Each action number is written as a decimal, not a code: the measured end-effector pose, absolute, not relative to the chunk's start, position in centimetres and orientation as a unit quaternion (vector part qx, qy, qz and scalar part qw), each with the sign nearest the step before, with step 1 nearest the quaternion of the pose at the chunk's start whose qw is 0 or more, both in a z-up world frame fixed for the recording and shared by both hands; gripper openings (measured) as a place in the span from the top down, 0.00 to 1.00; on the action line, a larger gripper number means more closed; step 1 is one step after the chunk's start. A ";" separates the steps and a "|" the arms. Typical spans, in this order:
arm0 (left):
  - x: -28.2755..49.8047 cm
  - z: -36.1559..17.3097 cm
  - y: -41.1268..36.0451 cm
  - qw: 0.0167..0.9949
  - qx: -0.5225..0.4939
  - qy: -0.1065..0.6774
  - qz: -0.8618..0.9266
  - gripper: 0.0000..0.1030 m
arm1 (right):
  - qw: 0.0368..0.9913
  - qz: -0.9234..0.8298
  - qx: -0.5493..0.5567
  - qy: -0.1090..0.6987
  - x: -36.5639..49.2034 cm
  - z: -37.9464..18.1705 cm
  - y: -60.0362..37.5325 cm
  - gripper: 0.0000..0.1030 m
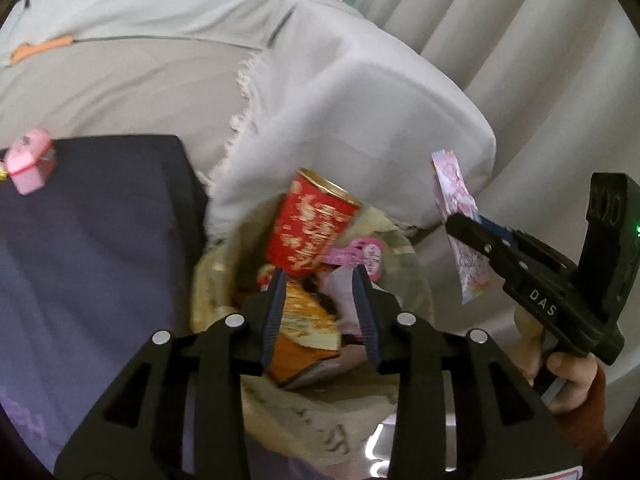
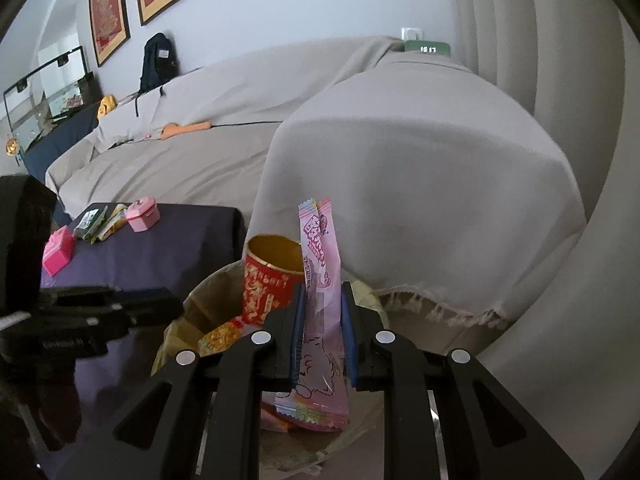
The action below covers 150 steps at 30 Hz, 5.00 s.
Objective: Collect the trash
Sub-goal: 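Open both grippers to drop the wrapper and tray into the trash bin, then move both open grippers back over the table, then grasp the green milk bag on the table with the right gripper, then lift the green milk bag with the right gripper while the left gripper grasps the yellow snack bag, then carry the green milk bag and yellow snack bag over the trash bin with both grippers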
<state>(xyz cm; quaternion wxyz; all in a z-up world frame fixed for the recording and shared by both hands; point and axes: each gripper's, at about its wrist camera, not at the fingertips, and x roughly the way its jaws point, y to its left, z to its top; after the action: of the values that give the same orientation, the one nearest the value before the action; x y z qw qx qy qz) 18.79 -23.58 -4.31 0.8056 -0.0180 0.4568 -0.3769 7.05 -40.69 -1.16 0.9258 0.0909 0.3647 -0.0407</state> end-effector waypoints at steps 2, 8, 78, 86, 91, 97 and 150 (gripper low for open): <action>18.6 -3.7 -22.3 0.818 -0.019 0.444 -0.366 0.63 | 0.925 -0.032 0.092 0.368 7.1 -1.5 -40.1 0.83; 17.2 -1.9 -17.3 0.871 0.005 0.393 -0.295 0.52 | 0.920 -0.007 0.091 0.382 7.5 -3.1 -37.5 0.83; 25.3 -3.1 22.6 0.914 -0.085 0.393 -0.049 0.42 | 0.815 0.319 -0.175 0.452 41.4 -4.8 4.6 0.41; 25.8 -2.7 20.6 0.914 -0.076 0.396 -0.044 0.42 | 0.819 0.283 -0.203 0.456 41.2 -5.8 5.5 0.40; 25.8 -2.3 19.9 0.915 -0.067 0.396 -0.039 0.42 | 0.834 0.278 -0.143 0.454 41.2 -5.2 3.6 0.52; 26.1 -2.1 18.7 0.915 -0.061 0.398 -0.042 0.42 | 0.843 0.251 -0.146 0.453 39.8 -3.7 1.2 0.75; 20.4 1.5 4.6 0.919 -0.011 0.371 -0.133 0.91 | 0.918 0.145 -0.017 0.370 17.7 4.3 -19.3 0.76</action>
<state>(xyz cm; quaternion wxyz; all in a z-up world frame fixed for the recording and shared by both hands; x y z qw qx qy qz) 20.39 4.56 1.53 0.9190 -0.0114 0.3711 -0.1328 17.70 -19.28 4.28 0.9177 -0.0169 0.3695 0.1446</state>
